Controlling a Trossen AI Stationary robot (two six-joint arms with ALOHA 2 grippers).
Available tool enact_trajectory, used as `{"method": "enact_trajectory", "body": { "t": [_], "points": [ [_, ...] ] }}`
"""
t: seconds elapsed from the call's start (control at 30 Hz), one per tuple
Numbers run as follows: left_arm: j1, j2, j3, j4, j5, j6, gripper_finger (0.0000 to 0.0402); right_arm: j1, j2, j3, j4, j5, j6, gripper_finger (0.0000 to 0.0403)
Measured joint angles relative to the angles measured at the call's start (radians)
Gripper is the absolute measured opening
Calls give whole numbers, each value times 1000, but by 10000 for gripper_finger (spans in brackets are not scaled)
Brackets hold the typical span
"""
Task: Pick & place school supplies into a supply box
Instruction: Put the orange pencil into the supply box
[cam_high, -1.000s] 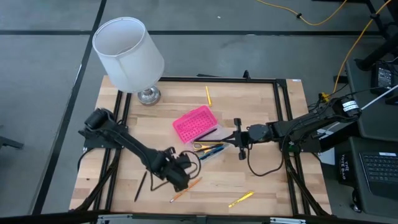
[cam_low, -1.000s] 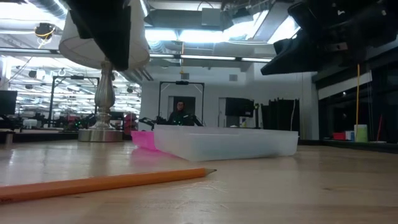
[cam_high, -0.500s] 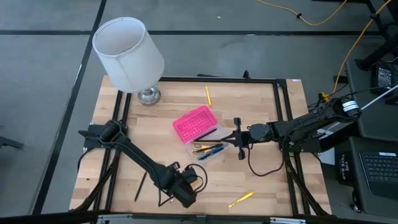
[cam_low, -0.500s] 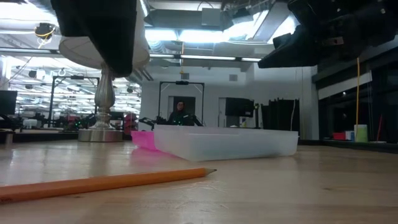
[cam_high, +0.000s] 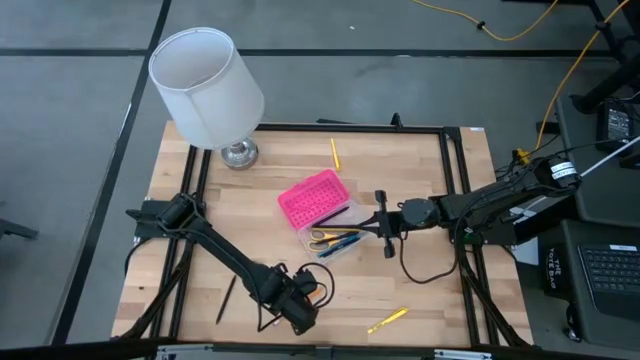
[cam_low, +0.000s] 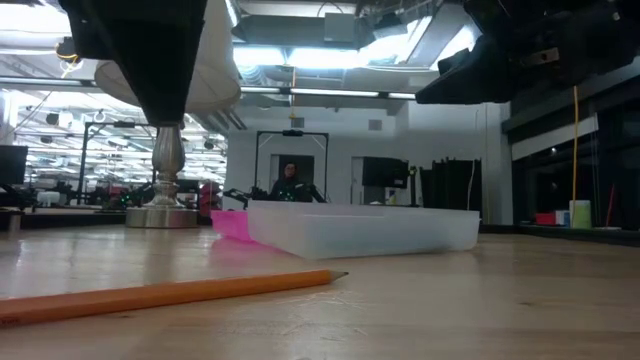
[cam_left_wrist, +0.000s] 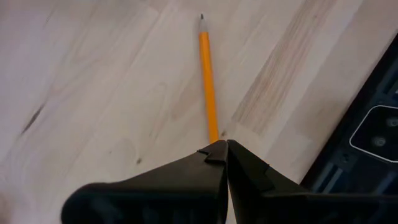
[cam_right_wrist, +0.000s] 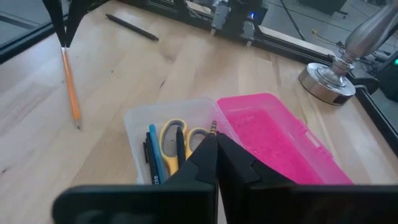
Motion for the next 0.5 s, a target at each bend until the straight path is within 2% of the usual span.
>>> {"method": "enact_trajectory", "body": {
  "t": [0.13,0.33,0.5],
  "points": [
    [0,0,0,0,-2,2,4,0,0,0,0,0,1,6],
    [0,0,0,0,-29,3,4,0,0,0,0,0,21,31],
    [-1,0,0,0,-57,-6,4,0,0,0,0,0,57,36]
  ]
}}
